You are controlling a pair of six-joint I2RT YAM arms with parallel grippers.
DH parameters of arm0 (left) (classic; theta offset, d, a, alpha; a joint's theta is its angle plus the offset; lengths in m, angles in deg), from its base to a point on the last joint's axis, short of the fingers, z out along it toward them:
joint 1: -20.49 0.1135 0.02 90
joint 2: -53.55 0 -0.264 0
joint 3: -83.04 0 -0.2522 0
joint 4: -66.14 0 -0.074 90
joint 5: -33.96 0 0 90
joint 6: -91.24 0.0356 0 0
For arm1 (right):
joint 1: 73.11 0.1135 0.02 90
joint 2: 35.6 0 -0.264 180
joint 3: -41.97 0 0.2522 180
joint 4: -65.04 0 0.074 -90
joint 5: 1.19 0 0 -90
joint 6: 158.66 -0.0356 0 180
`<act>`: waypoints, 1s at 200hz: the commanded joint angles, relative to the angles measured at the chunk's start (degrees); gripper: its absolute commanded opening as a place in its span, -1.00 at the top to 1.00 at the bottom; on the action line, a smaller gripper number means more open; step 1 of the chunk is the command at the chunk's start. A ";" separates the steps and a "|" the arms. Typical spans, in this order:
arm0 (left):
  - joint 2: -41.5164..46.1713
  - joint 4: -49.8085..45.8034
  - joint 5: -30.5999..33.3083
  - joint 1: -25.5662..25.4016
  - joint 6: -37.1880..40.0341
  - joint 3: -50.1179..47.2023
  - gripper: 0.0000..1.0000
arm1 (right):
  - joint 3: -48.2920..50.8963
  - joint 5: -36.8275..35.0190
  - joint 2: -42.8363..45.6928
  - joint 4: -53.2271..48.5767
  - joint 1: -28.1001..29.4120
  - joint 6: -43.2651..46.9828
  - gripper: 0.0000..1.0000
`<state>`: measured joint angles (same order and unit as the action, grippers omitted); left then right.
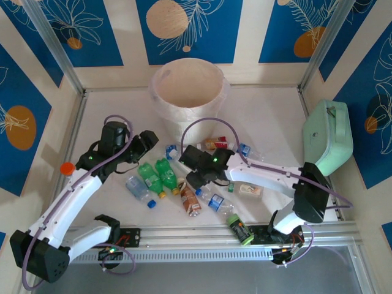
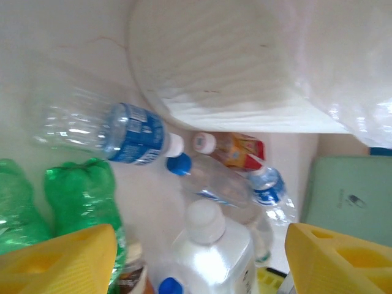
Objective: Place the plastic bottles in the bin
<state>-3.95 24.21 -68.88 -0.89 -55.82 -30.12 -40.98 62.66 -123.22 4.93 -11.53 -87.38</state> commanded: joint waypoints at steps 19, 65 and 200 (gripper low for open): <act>-3.31 9.00 -10.84 -1.57 -0.66 3.26 -0.44 | -4.31 1.50 5.39 0.44 1.91 -2.46 0.08; -5.77 9.14 -12.96 -3.03 0.01 4.60 -0.36 | -6.89 3.20 7.10 0.96 2.18 -2.68 0.10; -6.89 9.86 -13.25 -5.60 0.29 5.36 0.25 | -7.19 3.40 8.40 1.13 1.88 -3.78 0.10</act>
<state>-10.09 33.24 -81.45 -6.01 -55.84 -27.08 -47.45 65.28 -117.07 5.63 -9.69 -89.96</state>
